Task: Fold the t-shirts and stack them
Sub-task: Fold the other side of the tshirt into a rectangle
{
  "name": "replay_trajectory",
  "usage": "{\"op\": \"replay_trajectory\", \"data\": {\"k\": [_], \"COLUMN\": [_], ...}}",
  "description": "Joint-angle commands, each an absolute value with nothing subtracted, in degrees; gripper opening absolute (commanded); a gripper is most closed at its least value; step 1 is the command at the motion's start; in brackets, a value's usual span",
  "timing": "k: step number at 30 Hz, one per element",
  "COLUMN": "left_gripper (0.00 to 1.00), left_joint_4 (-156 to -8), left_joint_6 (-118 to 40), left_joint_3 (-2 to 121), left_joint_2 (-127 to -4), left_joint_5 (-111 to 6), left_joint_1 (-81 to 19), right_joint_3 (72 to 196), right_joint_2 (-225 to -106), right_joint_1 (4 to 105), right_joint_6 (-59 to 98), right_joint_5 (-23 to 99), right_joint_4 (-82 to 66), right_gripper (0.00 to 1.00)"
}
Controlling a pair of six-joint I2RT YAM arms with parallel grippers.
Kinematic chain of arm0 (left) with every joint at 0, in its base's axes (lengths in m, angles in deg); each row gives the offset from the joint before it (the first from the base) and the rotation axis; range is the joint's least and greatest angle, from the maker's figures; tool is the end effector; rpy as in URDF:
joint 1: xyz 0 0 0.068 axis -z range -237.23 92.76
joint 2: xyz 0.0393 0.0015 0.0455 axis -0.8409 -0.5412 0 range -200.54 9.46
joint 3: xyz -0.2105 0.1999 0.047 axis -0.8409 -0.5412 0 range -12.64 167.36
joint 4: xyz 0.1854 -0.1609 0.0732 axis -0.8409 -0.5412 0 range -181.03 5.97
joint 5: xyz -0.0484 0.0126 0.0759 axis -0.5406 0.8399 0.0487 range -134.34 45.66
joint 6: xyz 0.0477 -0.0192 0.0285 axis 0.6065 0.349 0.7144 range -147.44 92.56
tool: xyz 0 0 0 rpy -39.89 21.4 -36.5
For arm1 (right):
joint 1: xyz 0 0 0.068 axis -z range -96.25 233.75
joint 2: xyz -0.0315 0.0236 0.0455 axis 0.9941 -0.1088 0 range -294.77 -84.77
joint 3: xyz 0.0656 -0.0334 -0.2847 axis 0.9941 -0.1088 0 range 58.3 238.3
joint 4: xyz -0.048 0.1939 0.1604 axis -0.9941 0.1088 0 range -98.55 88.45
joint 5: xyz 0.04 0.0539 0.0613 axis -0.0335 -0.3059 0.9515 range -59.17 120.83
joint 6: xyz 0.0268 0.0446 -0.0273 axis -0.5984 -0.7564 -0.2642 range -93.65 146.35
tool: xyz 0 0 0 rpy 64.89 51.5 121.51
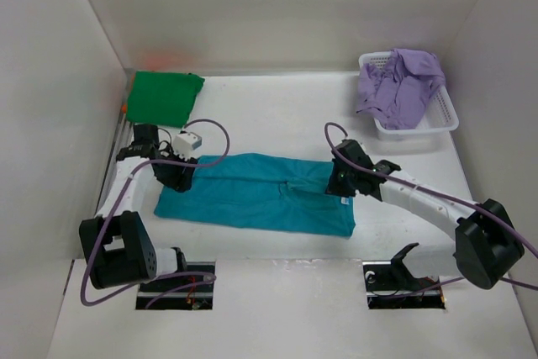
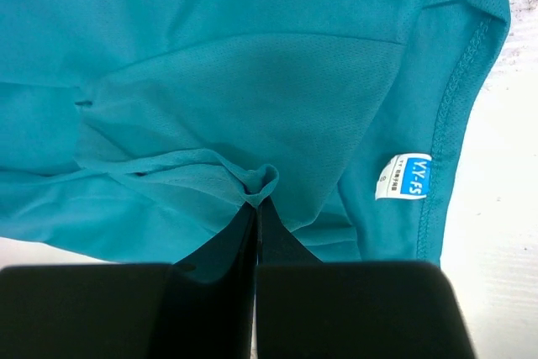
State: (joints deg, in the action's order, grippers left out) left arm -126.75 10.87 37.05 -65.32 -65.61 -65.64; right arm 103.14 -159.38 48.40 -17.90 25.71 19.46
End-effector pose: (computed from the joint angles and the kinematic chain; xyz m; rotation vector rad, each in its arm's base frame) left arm 0.2298 0.0183 0.2369 0.7728 2.5180 -0.2491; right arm 0.2010 0.1379 0.2239 0.2375 2.6156 0.3952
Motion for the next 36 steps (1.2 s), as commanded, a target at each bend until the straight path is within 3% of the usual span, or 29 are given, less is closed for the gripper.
{"op": "replay_trajectory", "data": {"k": [1, 9, 18, 28, 32, 36], "left_gripper": [0.52, 0.54, 0.47, 0.08, 0.01, 0.00], "left_joint_4": [-132.2, -128.1, -128.7, -123.2, -122.7, -120.1], "left_joint_6": [11.8, 5.9, 4.5, 2.8, 2.6, 1.8], "left_joint_3": [41.9, 44.1, 41.9, 43.0, 45.6, 50.4], "left_joint_2": [-63.4, -67.9, -71.7, -77.2, -78.3, -79.2], "left_joint_5": [-69.8, -64.9, -61.7, -59.5, -59.5, -58.8], "left_joint_1": [-68.0, -67.7, -65.2, -64.1, -64.4, -66.0], "right_joint_3": [102.6, 101.4, 100.7, 100.5, 101.5, 103.3], "right_joint_2": [-158.5, -158.2, -157.1, -156.8, -157.3, -157.5], "right_joint_1": [47.8, 47.8, 47.8, 48.1, 48.6, 50.2], "right_joint_6": [-19.0, -19.3, -19.4, -19.2, -18.3, -16.5], "right_joint_5": [24.9, 25.0, 25.1, 25.2, 24.9, 24.6], "right_joint_4": [15.7, 14.5, 14.4, 14.6, 14.7, 15.4], "right_gripper": [0.00, 0.00, 0.00, 0.00, 0.00, 0.00]}}
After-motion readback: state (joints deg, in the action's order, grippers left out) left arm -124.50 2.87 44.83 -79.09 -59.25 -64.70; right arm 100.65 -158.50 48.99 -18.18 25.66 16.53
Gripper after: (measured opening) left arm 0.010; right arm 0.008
